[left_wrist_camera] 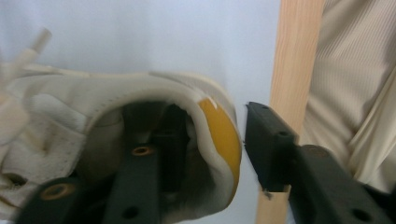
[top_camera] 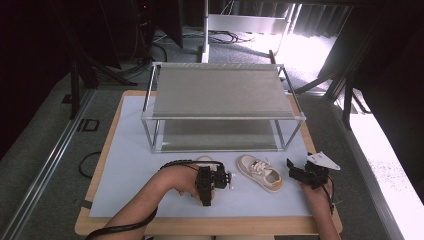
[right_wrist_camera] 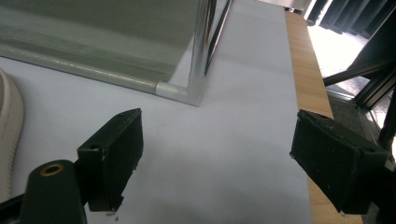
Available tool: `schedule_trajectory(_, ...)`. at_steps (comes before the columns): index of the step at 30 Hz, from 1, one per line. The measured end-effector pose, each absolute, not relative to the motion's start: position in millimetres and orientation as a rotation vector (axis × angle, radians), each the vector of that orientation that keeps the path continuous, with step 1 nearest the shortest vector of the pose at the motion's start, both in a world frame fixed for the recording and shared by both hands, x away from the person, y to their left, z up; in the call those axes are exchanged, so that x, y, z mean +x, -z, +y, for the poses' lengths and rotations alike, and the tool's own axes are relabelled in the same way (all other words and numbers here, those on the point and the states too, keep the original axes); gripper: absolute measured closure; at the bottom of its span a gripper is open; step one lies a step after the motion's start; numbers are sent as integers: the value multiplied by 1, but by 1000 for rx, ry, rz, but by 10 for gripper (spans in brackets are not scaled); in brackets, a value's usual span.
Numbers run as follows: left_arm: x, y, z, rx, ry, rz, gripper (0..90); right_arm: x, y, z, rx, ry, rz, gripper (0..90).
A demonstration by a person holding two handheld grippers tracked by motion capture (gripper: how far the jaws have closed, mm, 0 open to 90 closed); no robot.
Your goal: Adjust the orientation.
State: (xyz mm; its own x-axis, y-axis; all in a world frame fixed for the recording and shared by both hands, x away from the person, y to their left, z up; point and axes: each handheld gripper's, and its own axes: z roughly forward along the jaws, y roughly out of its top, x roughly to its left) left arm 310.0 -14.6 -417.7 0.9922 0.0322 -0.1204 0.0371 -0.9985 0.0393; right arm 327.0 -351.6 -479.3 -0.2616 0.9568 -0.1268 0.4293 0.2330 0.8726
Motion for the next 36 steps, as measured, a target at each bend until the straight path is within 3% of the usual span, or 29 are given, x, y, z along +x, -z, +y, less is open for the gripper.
schedule_trajectory(2, 310, 416, -13, 3058, 138, 107, 413, 327, 479, -352, 1273, -965, 1812, 163)
schedule_trajectory(9, 310, 414, -10, 3019, 182, 149, 258, 328, 479, -351, 1248, -969, 1897, 117)
schedule_trajectory(21, 312, 410, -6, 3010, 171, 185, 256, 330, 468, -363, 1195, -987, 2173, 151)
schedule_trajectory(36, 308, 409, -5, 3036, 164, 181, 259, 321, 434, -357, 862, -667, 2597, 187)
